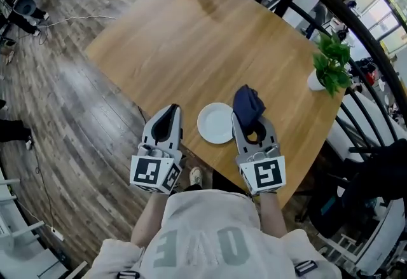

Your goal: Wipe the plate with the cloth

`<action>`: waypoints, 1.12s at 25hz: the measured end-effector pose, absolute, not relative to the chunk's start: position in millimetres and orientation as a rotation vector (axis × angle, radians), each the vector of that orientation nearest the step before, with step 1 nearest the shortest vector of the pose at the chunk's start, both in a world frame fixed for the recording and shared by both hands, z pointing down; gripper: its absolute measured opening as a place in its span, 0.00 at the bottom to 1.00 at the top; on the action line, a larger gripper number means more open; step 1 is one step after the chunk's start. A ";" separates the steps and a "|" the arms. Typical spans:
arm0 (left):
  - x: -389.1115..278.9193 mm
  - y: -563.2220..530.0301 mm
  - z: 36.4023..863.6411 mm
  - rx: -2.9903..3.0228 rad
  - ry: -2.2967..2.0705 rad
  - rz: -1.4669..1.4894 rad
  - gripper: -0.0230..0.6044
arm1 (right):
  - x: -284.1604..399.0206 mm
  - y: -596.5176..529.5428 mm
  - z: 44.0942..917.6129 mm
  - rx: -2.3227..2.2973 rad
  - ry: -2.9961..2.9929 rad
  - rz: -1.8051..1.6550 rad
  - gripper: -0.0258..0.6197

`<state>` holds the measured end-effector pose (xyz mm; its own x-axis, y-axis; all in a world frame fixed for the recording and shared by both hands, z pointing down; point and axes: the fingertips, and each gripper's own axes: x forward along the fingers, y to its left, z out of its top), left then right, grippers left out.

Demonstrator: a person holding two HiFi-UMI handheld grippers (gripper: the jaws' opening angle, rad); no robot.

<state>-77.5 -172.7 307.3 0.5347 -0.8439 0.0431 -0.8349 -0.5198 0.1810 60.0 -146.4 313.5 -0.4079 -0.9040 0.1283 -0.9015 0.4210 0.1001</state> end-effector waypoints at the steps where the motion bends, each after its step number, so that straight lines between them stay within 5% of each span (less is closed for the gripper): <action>1: -77.1 -174.9 309.2 2.583 -1.440 -0.072 0.05 | 63.0 -146.6 315.6 1.610 -2.502 -0.021 0.13; 7: -66.1 -178.6 355.5 2.445 -1.347 0.046 0.07 | 80.3 -141.1 331.3 1.611 -2.435 0.021 0.13; 11: -46.3 -191.5 398.3 2.306 -1.173 0.065 0.28 | 90.4 -153.0 335.7 1.617 -2.430 0.015 0.13; 28: -28.0 -137.0 543.9 1.706 -0.816 0.227 0.29 | 85.3 -162.5 402.6 1.227 -2.343 -0.020 0.13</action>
<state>-28.0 -137.0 543.9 0.7377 -0.3966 0.5463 -0.6220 -0.0845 0.7785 85.3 -162.5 402.6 -0.4744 -0.7761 0.4155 -0.7688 0.5952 0.2339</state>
